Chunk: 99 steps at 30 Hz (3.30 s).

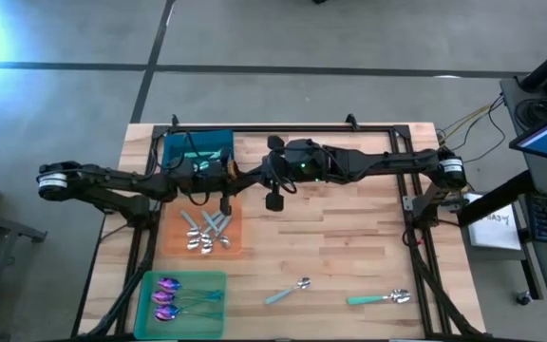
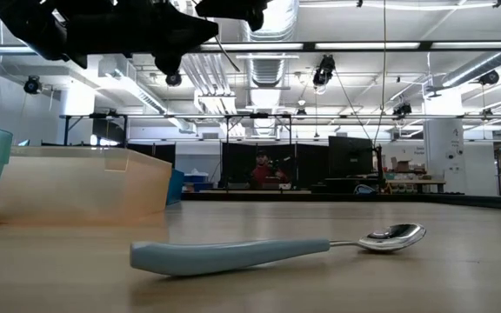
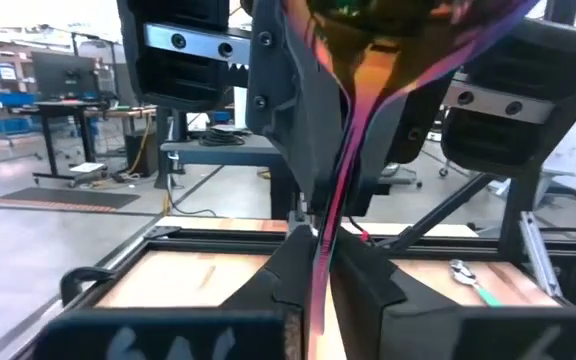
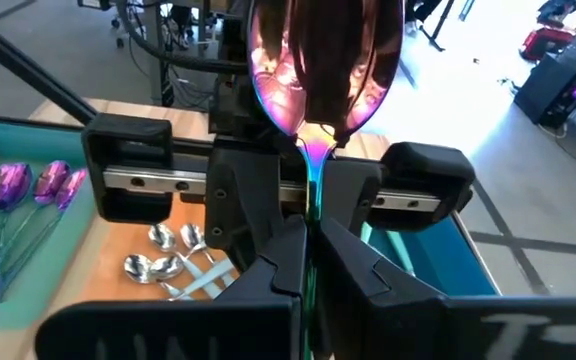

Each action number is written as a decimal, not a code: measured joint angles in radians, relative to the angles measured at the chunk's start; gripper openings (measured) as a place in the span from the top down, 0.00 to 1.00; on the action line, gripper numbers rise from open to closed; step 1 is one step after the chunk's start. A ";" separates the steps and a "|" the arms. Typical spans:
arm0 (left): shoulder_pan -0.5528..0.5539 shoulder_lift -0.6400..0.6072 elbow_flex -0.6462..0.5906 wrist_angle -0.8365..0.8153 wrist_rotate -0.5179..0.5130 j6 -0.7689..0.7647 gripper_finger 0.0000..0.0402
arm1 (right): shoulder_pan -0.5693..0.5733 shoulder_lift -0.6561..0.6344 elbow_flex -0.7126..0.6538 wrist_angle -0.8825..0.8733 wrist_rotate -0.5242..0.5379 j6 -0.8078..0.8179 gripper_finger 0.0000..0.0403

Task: Sort silverware by color (type)
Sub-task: Put the violet spoon into the green bin, then put the green spoon into the blue bin

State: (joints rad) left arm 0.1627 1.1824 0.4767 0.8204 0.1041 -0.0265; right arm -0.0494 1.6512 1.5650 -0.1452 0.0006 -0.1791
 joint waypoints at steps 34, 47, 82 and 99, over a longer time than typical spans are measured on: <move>-0.361 -0.040 -0.003 -0.460 0.813 -0.816 1.00 | 0.235 -0.118 -0.047 -0.773 -0.036 0.546 0.74; -0.875 -0.050 -0.004 -0.860 0.528 -1.296 0.97 | 0.379 0.000 -0.051 -0.761 -0.026 0.647 0.72; -0.920 0.092 0.001 -0.897 0.467 -1.168 0.96 | 0.644 0.169 -0.053 -1.004 -0.115 1.100 0.72; -0.928 0.241 0.319 -1.224 0.399 -1.006 0.75 | 0.813 0.169 -0.153 -1.002 -0.192 1.324 0.75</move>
State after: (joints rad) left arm -0.7654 1.4233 0.7956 -0.4032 0.5033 -1.0328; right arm 0.7637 1.8198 1.4116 -1.1472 -0.1915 1.1446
